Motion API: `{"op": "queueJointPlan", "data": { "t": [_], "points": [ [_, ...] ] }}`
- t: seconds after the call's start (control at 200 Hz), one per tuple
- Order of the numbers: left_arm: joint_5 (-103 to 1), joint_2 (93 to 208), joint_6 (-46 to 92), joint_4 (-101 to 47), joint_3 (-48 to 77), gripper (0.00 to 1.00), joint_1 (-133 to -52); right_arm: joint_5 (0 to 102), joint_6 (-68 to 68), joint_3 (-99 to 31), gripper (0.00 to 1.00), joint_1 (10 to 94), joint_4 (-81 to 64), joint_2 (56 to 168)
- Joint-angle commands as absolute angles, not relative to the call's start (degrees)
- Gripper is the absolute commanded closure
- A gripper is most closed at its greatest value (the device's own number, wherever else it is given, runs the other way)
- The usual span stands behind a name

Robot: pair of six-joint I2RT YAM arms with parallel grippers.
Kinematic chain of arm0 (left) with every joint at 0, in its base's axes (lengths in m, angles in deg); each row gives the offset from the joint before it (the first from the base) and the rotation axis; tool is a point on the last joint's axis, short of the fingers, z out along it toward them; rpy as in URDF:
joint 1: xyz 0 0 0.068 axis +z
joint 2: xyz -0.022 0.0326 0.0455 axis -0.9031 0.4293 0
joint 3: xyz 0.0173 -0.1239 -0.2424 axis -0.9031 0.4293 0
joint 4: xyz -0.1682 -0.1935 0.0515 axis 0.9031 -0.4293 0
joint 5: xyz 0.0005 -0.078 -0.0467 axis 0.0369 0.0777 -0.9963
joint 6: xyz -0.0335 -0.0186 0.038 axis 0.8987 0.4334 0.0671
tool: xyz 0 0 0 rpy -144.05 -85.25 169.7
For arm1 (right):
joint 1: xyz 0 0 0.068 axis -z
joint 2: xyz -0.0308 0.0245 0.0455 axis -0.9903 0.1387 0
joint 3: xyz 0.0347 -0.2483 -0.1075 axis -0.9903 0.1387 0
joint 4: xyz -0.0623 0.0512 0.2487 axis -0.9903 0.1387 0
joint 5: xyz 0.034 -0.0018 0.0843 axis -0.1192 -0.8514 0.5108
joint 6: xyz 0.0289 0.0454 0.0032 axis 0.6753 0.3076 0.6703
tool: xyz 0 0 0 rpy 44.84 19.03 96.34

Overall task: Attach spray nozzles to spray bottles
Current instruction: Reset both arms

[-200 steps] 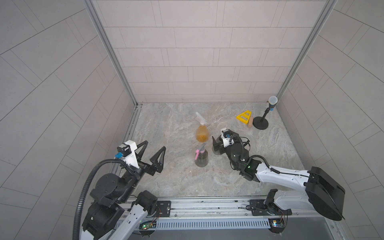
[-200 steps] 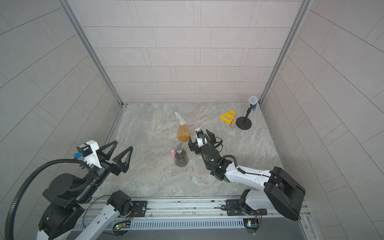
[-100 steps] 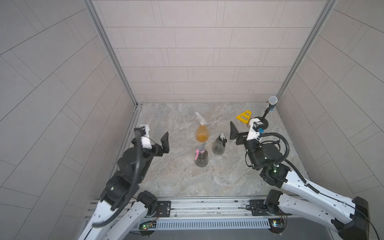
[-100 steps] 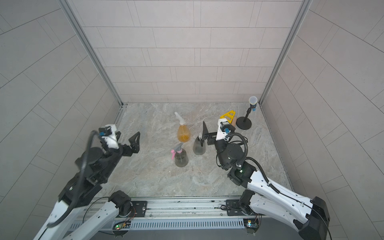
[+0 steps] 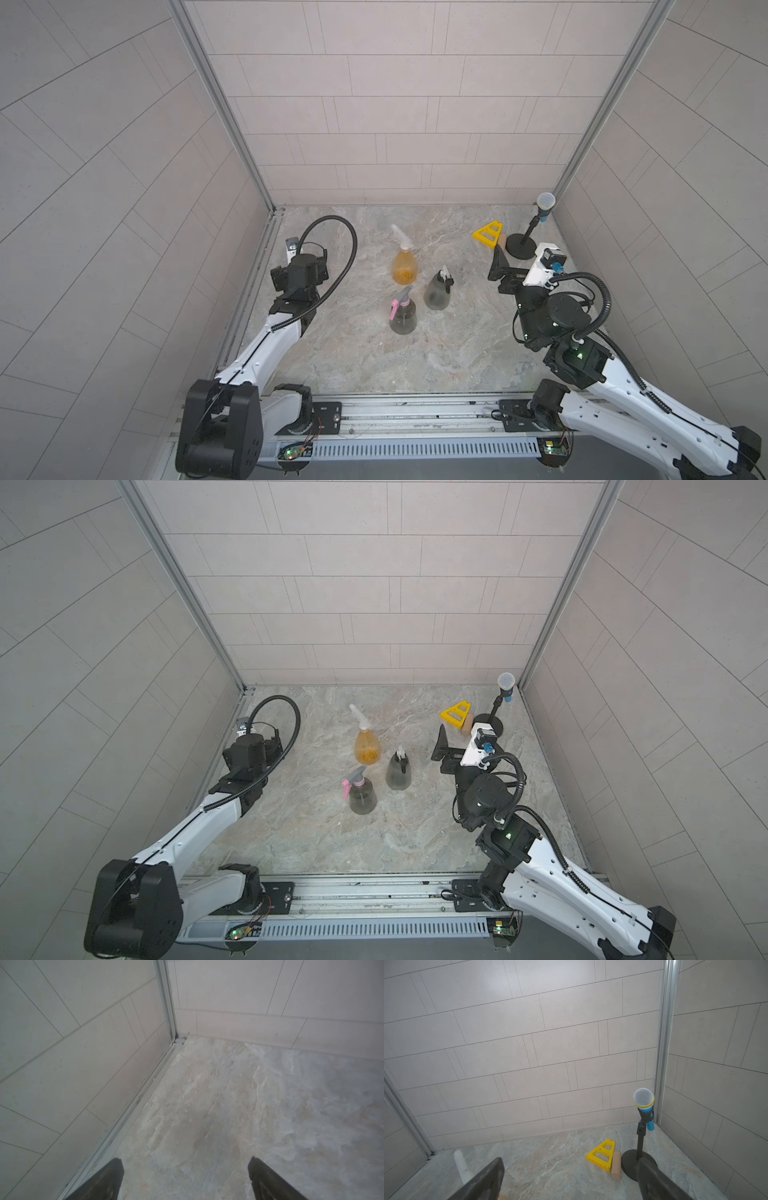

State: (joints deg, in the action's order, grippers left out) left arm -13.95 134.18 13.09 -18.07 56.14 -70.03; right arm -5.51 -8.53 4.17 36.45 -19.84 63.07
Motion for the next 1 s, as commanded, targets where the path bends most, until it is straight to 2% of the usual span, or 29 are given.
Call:
{"op": "queueJointPlan", "data": {
  "t": [0.0, 0.22, 0.355, 0.455, 0.56, 0.655, 0.75, 0.996],
  "points": [
    [-12.64, 138.99, 10.09, -5.29, 58.75, 0.00, -69.28, -7.20, -7.59, 2.47, 0.00, 36.74, -17.76, 63.60],
    [-16.21, 149.20, 10.19, 7.95, 61.70, 0.00, -68.54, -9.38, -6.80, -0.86, 0.00, 40.78, -11.37, 65.23],
    [-16.42, 159.00, 8.27, 31.52, 68.55, 0.00, -68.62, -8.38, -5.19, -1.76, 0.00, 45.94, -7.89, 66.05],
    [-16.59, 154.93, 10.35, 12.32, 62.60, 0.00, -68.34, -4.75, -3.03, 0.01, 0.00, 50.94, -8.57, 66.07],
    [-15.65, 158.59, 8.19, 26.51, 66.22, 0.00, -68.75, 1.28, -3.02, 2.24, 0.00, 56.96, -10.42, 68.43],
    [-13.55, 156.38, 9.61, 20.48, 65.12, 0.00, -69.31, 6.48, -4.52, 3.67, 0.00, 61.68, -12.51, 74.33],
    [-13.62, 158.11, 8.36, 26.13, 66.41, 0.00, -69.53, 10.56, -8.20, 7.54, 0.00, 65.98, -20.69, 81.00],
    [-11.56, 158.09, 7.98, 25.53, 66.07, 0.00, -70.79, 15.35, -12.48, 17.70, 0.00, 74.94, -34.25, 94.27]
  ]
}}
